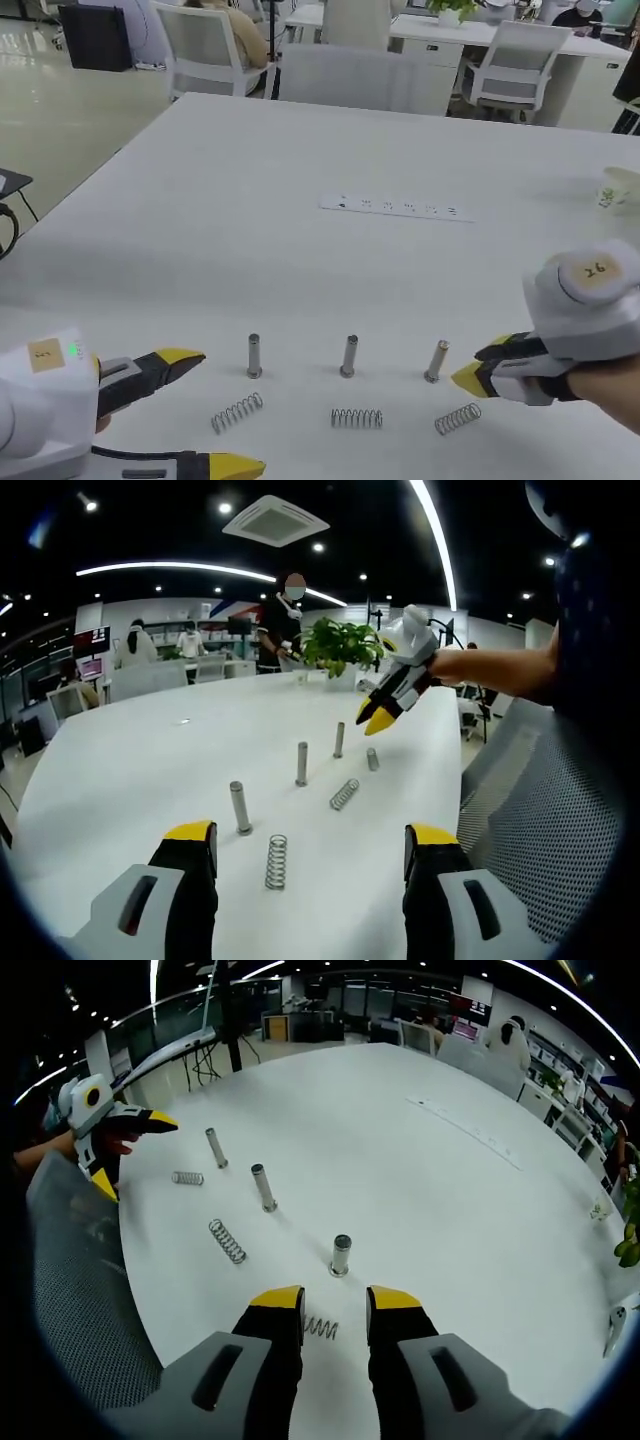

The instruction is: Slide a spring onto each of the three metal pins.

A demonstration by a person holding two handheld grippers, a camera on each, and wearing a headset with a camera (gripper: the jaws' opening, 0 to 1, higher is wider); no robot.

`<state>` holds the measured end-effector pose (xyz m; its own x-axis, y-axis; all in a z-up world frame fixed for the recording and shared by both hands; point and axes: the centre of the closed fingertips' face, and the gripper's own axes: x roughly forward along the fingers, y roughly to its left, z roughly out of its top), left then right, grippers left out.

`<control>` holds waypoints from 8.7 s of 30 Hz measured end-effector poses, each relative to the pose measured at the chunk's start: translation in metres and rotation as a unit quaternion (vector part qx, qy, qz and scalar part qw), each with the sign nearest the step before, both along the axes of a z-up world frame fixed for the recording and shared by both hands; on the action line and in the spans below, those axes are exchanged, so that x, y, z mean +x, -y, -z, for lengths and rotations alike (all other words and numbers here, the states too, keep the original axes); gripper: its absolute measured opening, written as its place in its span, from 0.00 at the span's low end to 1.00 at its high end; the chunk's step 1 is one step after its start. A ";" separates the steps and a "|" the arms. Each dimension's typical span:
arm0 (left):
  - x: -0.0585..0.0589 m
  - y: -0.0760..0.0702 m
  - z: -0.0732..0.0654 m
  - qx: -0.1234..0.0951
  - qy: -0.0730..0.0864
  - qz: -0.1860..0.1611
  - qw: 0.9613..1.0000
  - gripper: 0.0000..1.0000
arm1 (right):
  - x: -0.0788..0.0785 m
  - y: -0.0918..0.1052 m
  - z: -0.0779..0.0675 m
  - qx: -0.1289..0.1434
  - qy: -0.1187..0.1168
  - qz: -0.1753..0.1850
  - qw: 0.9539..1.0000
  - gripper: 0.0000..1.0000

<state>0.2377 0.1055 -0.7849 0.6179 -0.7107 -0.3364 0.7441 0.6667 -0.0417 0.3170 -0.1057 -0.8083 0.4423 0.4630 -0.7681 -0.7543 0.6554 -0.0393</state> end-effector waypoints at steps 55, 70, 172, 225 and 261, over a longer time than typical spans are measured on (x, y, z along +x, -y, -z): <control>0.002 -0.005 0.004 -0.001 -0.006 -0.007 1.000 0.69 | -0.023 0.002 0.044 -0.072 -0.061 -0.095 0.991 0.24; 0.001 -0.003 0.003 0.001 -0.005 -0.003 1.000 0.69 | -0.044 0.007 0.045 -0.088 -0.089 -0.115 0.985 0.11; 0.005 0.056 -0.034 0.050 0.033 0.148 0.987 0.50 | -0.071 -0.112 -0.030 -0.116 -0.021 -0.317 0.941 0.08; -0.007 0.070 -0.011 0.125 0.070 0.212 0.967 0.04 | -0.092 -0.129 -0.027 -0.113 -0.038 -0.354 0.928 0.08; -0.009 0.070 -0.010 0.128 0.064 0.211 0.967 0.02 | -0.096 -0.149 -0.059 -0.069 -0.004 -0.355 0.932 0.08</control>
<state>0.2285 0.0353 -0.7751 0.3390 -0.8123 -0.4746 0.9404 0.2792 0.1939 0.2213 0.0428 -0.7489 0.0565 0.5342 -0.8435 -0.9966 -0.0201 -0.0794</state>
